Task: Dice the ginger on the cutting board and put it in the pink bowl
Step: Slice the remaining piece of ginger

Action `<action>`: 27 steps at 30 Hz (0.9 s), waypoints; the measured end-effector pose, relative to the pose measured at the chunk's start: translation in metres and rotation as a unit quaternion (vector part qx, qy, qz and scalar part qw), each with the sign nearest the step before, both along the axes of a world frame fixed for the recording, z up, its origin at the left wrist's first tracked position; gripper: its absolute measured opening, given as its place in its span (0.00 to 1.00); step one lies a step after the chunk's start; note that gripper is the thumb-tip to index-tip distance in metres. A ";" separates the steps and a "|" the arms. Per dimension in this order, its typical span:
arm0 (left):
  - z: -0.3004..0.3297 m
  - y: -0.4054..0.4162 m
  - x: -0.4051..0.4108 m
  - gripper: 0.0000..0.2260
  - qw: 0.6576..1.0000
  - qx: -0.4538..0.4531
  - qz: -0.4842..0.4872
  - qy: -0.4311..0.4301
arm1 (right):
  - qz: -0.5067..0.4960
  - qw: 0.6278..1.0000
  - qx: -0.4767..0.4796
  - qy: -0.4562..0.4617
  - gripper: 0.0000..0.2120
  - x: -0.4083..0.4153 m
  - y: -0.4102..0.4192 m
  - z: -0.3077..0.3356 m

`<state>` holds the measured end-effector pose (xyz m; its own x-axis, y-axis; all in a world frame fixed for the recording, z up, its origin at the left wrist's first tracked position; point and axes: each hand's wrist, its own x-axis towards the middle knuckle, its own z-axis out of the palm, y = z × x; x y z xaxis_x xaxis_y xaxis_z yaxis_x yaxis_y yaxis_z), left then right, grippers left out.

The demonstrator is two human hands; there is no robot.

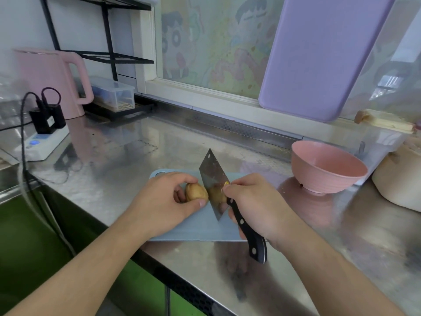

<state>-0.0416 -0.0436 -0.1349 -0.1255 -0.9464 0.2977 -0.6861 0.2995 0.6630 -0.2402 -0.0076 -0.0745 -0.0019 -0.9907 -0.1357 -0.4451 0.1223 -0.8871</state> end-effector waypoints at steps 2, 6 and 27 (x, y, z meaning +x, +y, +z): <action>-0.001 0.000 0.001 0.20 1.000 0.008 0.000 0.011 | 0.002 1.000 0.002 -0.005 0.16 0.000 0.000 -0.001; -0.003 -0.001 0.001 0.21 1.000 0.013 0.002 0.015 | 0.019 1.000 -0.006 0.001 0.17 -0.001 0.000 -0.002; -0.003 -0.002 0.003 0.19 0.999 0.004 -0.035 -0.022 | 0.028 0.999 -0.034 0.009 0.19 0.002 0.003 -0.001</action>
